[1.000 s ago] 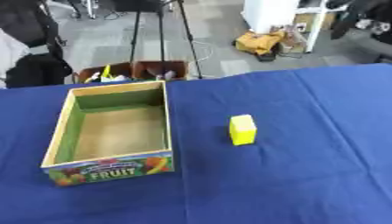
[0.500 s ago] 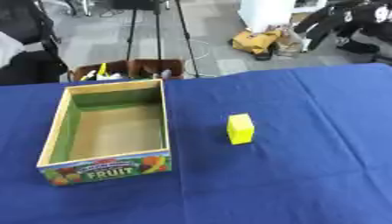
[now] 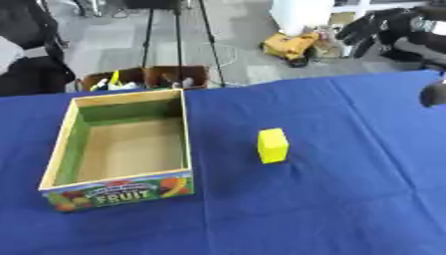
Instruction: Pick up objects on the table and place them in the box.
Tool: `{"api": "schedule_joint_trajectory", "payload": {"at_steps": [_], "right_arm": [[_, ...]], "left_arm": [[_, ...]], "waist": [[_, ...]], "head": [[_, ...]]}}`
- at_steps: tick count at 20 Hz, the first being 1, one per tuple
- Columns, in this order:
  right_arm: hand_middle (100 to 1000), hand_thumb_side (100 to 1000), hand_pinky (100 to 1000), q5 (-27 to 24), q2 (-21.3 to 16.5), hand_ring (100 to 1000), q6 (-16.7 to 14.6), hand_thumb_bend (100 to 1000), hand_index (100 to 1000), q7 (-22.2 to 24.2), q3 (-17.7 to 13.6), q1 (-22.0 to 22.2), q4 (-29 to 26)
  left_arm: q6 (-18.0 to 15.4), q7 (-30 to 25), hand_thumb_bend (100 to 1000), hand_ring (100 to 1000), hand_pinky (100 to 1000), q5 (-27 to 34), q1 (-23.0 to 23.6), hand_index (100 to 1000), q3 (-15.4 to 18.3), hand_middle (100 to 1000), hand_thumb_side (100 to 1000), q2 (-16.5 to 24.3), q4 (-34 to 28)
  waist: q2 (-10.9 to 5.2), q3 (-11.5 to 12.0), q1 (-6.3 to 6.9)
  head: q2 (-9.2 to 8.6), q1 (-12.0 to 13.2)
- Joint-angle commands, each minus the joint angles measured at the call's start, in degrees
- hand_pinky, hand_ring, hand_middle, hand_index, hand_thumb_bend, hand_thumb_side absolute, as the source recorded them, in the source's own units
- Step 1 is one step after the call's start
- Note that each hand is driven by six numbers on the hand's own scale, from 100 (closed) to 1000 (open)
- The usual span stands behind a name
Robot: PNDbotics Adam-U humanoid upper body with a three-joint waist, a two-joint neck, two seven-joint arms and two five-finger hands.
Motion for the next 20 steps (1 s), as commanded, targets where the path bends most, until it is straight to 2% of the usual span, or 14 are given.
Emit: {"api": "schedule_joint_trajectory", "payload": {"at_steps": [1, 10, 15, 20], "right_arm": [[865, 887, 674, 3.02, -1.16, 100, -15.53, 836, 881, 15.92, -1.63, -1.61, 1.06], [859, 938, 657, 10.39, 0.14, 100, -8.54, 783, 872, 15.84, -1.60, -4.54, -0.45], [862, 937, 658, 14.81, 1.99, 100, -5.11, 774, 870, 13.60, 1.28, -6.98, -1.79], [865, 929, 659, 19.50, 4.30, 100, -3.95, 774, 874, 11.91, 4.44, -9.35, -2.89]], "left_arm": [[-0.19, -0.24, 231, 415, 278, -0.14, -0.02, 557, -0.21, 418, 659, 0.72, -0.80], [-0.30, -0.22, 228, 415, 278, -0.12, -0.01, 556, -0.24, 418, 658, 0.61, -0.69], [-0.30, -0.34, 227, 415, 279, -0.10, -0.13, 556, -0.39, 418, 658, 0.61, -0.70], [-0.30, -0.50, 226, 416, 280, -0.04, -0.22, 556, -0.49, 418, 657, 0.56, -0.69]], "waist": [[-0.79, -0.04, -0.03], [-0.50, 0.08, -0.04], [-0.39, 0.65, -0.20], [-0.23, 1.14, -0.33]], "head": [[-0.78, -0.02], [-1.08, -0.22], [-1.20, -0.82], [-1.35, -1.51]]}}
